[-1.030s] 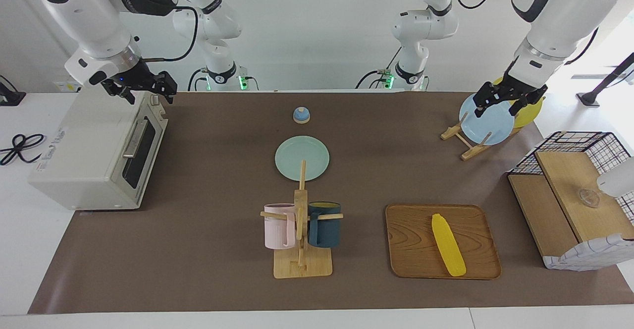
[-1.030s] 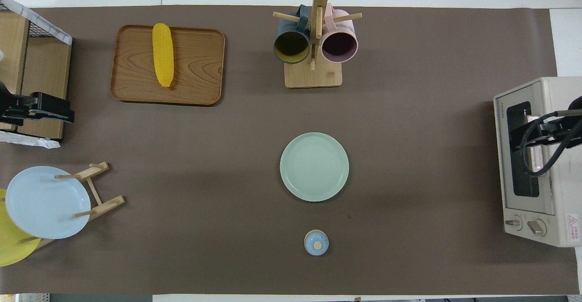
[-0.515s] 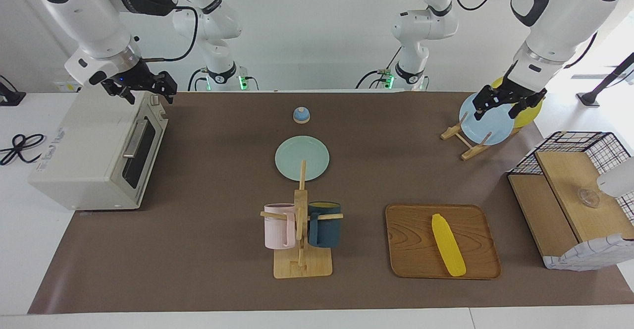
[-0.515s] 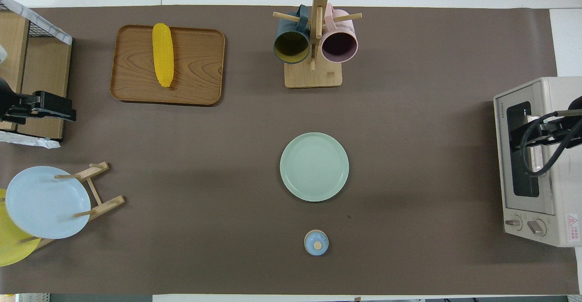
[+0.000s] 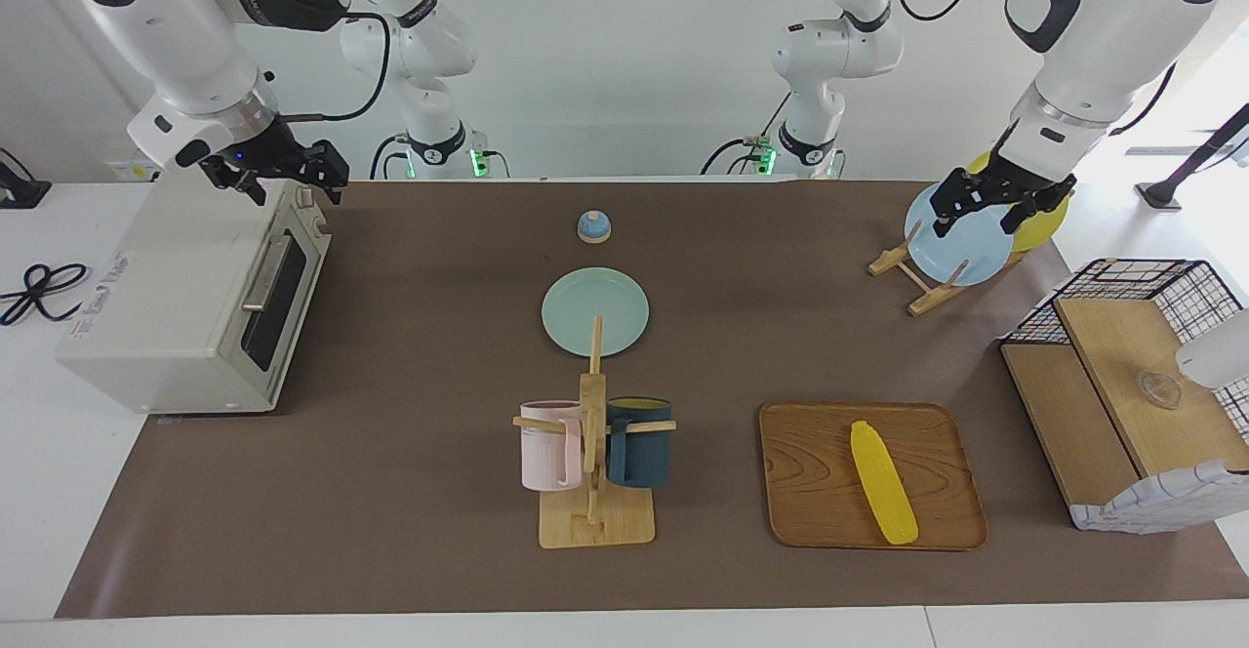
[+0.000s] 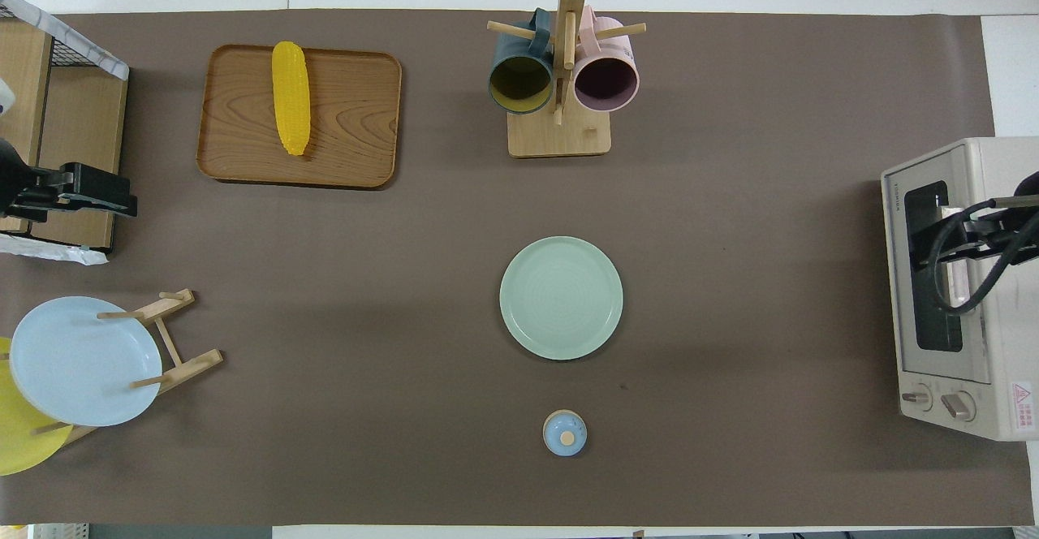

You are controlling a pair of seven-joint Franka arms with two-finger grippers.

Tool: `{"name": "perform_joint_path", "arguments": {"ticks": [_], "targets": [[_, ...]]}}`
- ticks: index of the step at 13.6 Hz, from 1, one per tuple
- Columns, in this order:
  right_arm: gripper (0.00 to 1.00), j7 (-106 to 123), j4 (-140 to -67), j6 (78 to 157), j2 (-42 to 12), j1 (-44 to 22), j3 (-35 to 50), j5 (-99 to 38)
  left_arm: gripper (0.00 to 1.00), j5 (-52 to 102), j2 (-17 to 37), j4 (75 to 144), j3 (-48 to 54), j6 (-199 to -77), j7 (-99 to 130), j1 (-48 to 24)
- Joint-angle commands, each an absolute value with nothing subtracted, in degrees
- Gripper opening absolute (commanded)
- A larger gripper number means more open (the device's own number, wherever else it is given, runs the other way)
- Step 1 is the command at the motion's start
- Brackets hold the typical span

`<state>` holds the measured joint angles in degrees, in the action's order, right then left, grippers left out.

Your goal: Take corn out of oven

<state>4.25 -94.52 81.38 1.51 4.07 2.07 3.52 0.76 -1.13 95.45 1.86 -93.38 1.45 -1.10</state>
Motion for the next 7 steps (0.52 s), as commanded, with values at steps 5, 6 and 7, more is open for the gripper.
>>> {"name": "perform_joint_path", "arguments": {"ticks": [5,6,7], "targets": [[1.00,4.57,-94.92,80.77,2.20,4.66,2.29,2.20,1.00,0.26,-2.02,97.03,1.93,-94.40,1.93,-1.49],[1.00,4.57,-94.92,80.77,2.20,4.66,2.29,2.20,1.00,0.26,-2.11,97.12,1.85,-94.31,1.93,-1.84],[1.00,4.66,-94.92,80.77,2.28,4.66,2.29,2.20,1.00,0.26,-2.02,97.12,1.76,-94.31,1.93,-1.93]]}}
